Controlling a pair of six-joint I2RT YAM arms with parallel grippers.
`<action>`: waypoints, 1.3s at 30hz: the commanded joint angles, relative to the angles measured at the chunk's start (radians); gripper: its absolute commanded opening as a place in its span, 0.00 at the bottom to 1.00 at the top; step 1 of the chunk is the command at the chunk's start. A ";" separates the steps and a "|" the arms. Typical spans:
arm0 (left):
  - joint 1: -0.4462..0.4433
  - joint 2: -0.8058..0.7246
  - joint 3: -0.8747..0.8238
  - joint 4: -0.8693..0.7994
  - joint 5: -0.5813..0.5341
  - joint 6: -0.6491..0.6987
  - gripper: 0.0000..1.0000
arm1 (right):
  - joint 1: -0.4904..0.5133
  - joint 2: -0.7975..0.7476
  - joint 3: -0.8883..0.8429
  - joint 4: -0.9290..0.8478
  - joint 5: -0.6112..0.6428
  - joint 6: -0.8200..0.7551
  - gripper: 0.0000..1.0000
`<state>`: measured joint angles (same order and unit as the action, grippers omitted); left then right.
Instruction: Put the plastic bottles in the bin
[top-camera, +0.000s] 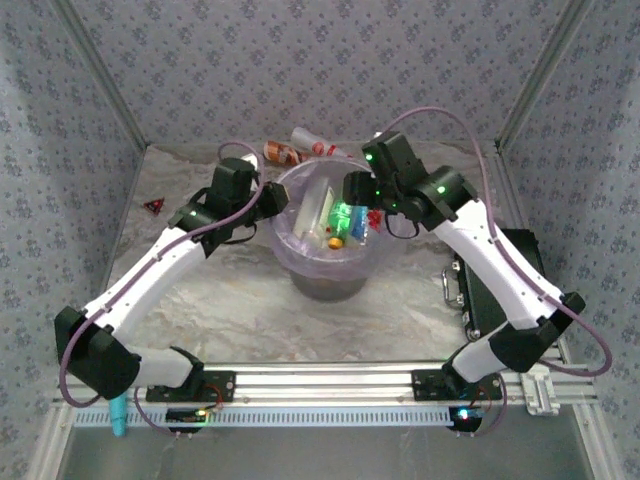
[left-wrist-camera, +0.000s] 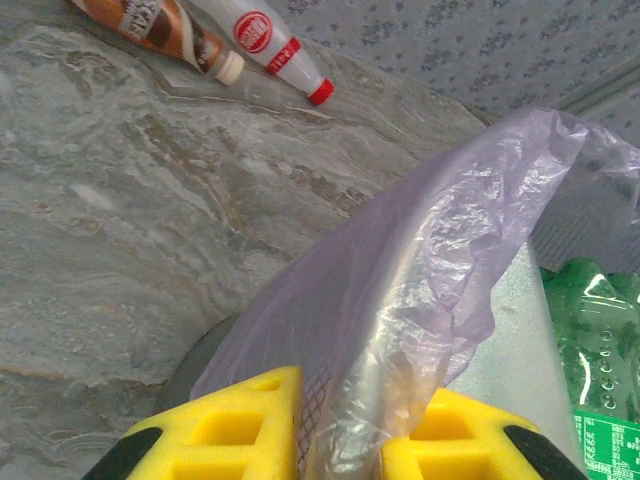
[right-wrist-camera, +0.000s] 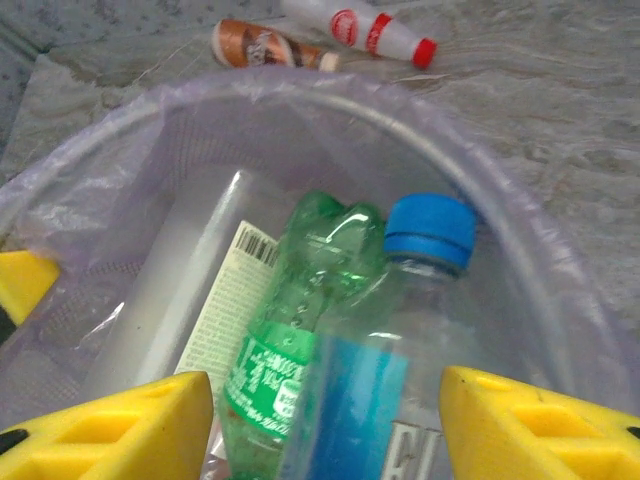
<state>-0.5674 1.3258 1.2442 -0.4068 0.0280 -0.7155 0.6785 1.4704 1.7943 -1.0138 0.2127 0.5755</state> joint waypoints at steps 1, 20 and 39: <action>-0.038 0.037 0.042 0.018 0.061 0.008 0.22 | -0.053 -0.090 -0.008 -0.045 -0.002 -0.019 0.65; -0.197 0.362 0.350 -0.038 0.166 0.168 0.29 | -0.807 -0.429 -0.405 -0.017 -0.781 -0.080 0.77; -0.155 0.363 0.552 -0.054 0.138 0.264 1.00 | -0.887 -0.476 -0.458 0.061 -0.776 -0.076 0.75</action>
<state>-0.7429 1.7424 1.7519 -0.4744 0.1860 -0.4786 -0.2016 1.0039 1.3396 -0.9745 -0.5663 0.5076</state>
